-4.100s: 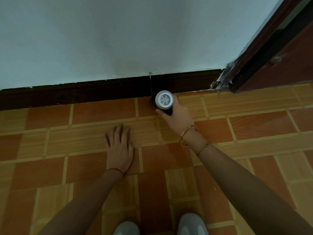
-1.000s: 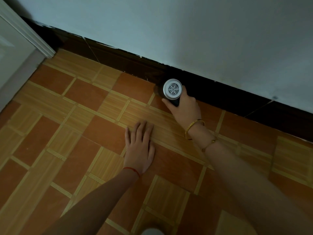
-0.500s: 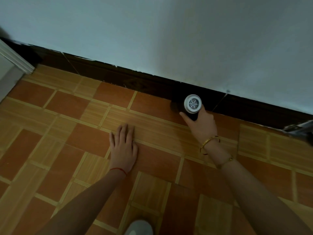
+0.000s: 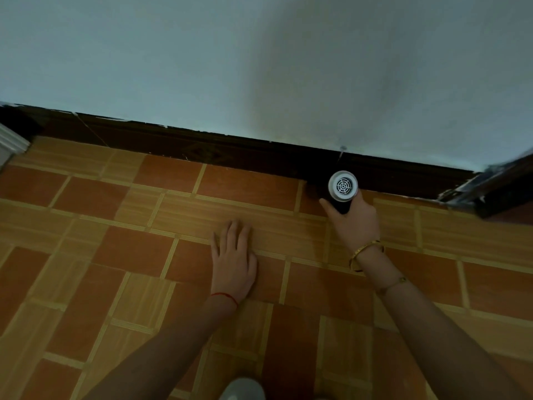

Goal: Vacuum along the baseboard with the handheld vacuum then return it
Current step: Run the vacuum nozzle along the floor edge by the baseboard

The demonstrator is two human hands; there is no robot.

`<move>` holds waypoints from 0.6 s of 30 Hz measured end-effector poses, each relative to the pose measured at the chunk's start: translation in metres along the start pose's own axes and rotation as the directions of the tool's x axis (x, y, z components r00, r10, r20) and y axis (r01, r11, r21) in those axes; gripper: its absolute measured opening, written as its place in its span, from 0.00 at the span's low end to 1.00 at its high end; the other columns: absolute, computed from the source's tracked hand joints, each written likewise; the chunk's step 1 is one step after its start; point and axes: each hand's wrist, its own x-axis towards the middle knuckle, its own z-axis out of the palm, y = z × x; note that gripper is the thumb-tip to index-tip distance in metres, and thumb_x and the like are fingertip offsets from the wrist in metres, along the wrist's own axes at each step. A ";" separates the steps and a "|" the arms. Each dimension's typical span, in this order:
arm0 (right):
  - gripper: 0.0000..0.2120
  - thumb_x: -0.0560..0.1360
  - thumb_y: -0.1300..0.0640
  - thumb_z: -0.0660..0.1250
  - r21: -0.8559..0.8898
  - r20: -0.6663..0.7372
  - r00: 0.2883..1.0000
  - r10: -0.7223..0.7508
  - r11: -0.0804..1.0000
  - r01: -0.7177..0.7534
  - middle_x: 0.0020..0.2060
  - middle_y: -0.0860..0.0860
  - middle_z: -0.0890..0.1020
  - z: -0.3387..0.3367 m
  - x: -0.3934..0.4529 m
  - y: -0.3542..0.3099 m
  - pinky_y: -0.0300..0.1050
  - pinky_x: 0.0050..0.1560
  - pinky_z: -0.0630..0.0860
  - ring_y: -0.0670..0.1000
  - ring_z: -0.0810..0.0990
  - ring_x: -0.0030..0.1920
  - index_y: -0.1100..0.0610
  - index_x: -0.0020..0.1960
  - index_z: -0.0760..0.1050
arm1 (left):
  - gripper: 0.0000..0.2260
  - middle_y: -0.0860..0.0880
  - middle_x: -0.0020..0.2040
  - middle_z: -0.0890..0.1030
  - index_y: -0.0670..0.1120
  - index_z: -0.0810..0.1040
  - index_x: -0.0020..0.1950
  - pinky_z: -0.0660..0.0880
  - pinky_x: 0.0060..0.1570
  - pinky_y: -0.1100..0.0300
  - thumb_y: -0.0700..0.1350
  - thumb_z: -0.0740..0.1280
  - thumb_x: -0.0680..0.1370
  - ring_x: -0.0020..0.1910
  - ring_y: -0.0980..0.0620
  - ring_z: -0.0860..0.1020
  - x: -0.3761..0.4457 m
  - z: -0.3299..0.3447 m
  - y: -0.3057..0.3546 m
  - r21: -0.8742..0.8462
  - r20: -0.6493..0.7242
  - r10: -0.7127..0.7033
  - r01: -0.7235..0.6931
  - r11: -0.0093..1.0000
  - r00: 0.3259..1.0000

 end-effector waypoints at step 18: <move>0.30 0.73 0.42 0.69 -0.005 -0.233 0.953 0.195 0.979 -0.202 0.48 0.56 0.83 -0.064 0.005 0.084 0.38 0.33 0.68 0.55 0.81 0.46 0.61 0.64 0.70 | 0.24 0.44 0.75 0.65 0.46 0.64 0.76 0.50 0.74 0.32 0.49 0.53 0.80 0.77 0.43 0.59 0.017 0.043 0.062 0.047 0.109 0.159 -0.165 0.985 0.981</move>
